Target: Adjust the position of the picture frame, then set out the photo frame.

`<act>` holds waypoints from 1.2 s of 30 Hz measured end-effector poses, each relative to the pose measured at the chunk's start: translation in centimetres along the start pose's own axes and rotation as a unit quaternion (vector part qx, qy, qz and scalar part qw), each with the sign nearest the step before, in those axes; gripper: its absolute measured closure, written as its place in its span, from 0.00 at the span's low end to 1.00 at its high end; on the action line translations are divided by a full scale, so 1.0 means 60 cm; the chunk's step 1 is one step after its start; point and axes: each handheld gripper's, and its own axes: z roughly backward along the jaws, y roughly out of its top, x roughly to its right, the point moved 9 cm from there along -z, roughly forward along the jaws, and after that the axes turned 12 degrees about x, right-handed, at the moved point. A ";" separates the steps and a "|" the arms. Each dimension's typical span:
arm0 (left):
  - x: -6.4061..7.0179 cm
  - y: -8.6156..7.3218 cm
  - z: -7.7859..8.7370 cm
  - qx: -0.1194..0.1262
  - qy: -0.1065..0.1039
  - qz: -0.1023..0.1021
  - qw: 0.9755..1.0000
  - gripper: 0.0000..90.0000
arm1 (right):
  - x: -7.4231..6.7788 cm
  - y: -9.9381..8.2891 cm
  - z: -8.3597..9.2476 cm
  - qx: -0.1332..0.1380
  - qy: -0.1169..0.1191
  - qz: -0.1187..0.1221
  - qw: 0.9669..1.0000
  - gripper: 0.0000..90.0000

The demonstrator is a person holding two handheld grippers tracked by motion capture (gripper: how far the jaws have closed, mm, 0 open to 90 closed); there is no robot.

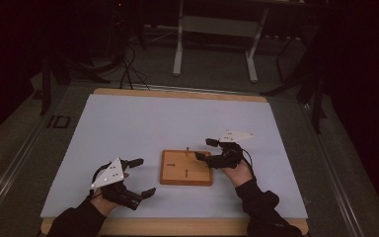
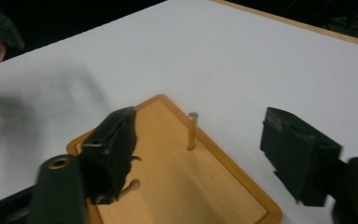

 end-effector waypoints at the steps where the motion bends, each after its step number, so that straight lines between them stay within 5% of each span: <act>1: -0.002 0.001 -0.001 -0.003 -0.004 0.000 1.000 0.00 | -0.001 -0.002 0.005 0.001 -0.002 0.000 1.000 0.23; 5: -0.011 0.003 -0.009 -0.018 -0.011 0.006 1.000 0.00 | -0.002 -0.007 0.025 0.011 -0.009 -0.006 1.000 0.20; 12: -0.019 0.003 -0.035 -0.035 -0.018 0.025 0.999 0.00 | -0.006 -0.027 0.051 0.007 -0.031 0.016 0.999 0.21; 18: -0.022 0.005 -0.057 -0.047 -0.022 0.014 0.999 0.00 | -0.016 -0.042 0.071 0.010 -0.034 0.033 0.999 0.21; 29: -0.029 0.001 -0.101 -0.067 -0.035 0.020 0.997 0.01 | -0.028 -0.048 0.105 0.026 -0.028 0.033 0.999 0.20; 36: -0.038 -0.008 -0.127 -0.085 -0.043 0.019 0.995 0.02 | -0.025 -0.053 0.119 0.032 -0.029 0.009 0.999 0.15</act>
